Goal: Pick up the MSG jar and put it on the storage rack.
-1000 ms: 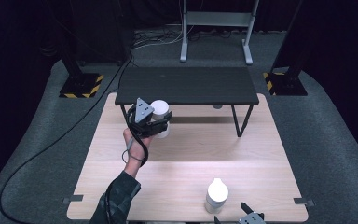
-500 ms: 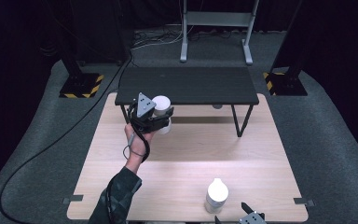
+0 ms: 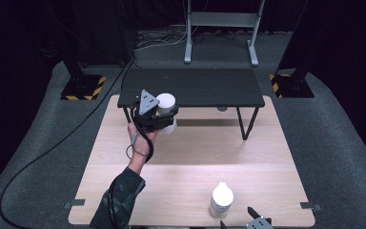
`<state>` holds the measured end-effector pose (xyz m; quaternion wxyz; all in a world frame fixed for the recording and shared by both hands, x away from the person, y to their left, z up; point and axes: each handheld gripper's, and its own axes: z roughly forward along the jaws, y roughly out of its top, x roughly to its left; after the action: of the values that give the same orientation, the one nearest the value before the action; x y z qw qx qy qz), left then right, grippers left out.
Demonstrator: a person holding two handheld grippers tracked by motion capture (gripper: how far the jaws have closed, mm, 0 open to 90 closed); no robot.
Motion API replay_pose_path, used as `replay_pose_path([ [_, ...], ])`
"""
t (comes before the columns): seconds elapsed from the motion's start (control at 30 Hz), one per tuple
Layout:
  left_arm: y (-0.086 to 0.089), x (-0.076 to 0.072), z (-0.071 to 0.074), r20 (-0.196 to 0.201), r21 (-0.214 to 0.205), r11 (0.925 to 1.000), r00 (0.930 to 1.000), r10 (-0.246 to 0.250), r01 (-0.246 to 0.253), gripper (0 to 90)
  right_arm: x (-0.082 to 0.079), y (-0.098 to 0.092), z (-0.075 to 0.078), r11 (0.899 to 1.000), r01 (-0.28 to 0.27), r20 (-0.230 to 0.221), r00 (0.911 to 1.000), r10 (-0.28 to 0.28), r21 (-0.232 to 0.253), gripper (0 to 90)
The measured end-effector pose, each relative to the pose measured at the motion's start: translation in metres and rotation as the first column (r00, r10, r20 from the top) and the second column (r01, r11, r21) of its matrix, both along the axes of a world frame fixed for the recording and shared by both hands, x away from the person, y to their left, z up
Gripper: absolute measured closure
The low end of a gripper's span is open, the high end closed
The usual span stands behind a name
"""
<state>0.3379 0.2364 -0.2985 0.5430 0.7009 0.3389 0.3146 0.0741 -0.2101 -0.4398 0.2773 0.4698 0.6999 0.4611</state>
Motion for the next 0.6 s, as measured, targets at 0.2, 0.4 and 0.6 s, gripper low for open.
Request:
replay_pose_path([
  [0.2,0.0,0.0,0.008,0.012,-0.005,0.9999,0.9999,-0.01,0.01,34.3,0.0,-0.001,0.0,1.0,0.001,0.001,1.0,-0.001,0.0,0.0],
  [0.4,0.0,0.0,0.014,0.02,-0.008,0.9998,0.9996,-0.019,0.019,34.3,0.0,0.0,0.0,1.0,0.0,0.0,1.0,0.0,-0.001,0.0],
  [0.6,0.0,-0.001,0.02,0.033,-0.013,0.9996,0.9992,-0.023,0.023,34.3,-0.001,-0.001,0.0,1.0,0.004,0.002,1.0,-0.004,-0.002,0.0],
])
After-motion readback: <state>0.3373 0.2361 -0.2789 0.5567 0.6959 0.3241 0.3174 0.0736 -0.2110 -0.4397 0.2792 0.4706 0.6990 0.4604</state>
